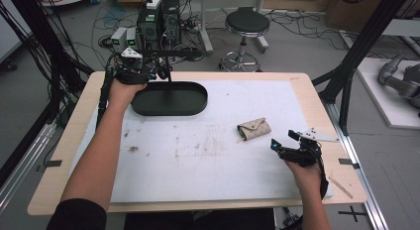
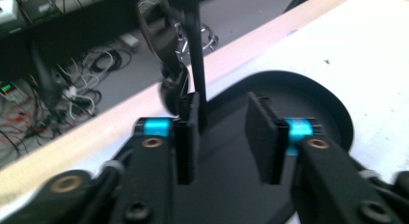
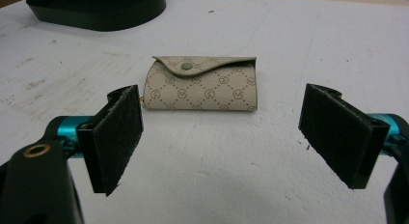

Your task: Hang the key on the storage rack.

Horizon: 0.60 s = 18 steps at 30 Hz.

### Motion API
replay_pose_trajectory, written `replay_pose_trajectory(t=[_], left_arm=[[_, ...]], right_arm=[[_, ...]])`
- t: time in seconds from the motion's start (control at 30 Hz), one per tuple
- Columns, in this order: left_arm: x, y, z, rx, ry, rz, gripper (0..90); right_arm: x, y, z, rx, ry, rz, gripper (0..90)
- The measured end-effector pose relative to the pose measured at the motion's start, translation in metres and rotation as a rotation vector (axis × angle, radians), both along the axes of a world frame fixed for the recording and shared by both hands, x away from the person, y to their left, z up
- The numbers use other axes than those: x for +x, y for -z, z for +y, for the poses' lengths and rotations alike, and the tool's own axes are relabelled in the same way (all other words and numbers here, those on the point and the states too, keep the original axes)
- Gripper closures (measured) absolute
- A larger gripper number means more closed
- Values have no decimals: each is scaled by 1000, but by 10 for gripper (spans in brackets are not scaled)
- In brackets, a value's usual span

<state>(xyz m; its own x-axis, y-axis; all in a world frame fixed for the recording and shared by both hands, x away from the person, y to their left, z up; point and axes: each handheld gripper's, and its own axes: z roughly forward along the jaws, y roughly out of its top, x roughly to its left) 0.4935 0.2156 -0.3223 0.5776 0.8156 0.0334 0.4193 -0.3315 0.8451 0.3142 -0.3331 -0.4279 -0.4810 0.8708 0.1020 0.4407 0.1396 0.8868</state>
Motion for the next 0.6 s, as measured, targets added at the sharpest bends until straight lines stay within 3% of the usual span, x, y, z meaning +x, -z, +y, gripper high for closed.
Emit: replay_pose_trajectory(t=[0.1,0.3,0.6], left_arm=[[-7,4,3,-12,13,-2,611],[-28,12,14,-51,6,5,466],[-51,28,28,-61,0,22,353]], right_arm=[[0,0,0,1,0,2,160],[0,1,1,-1,0,6,160],[-1,1,1,-2,1,9,160]])
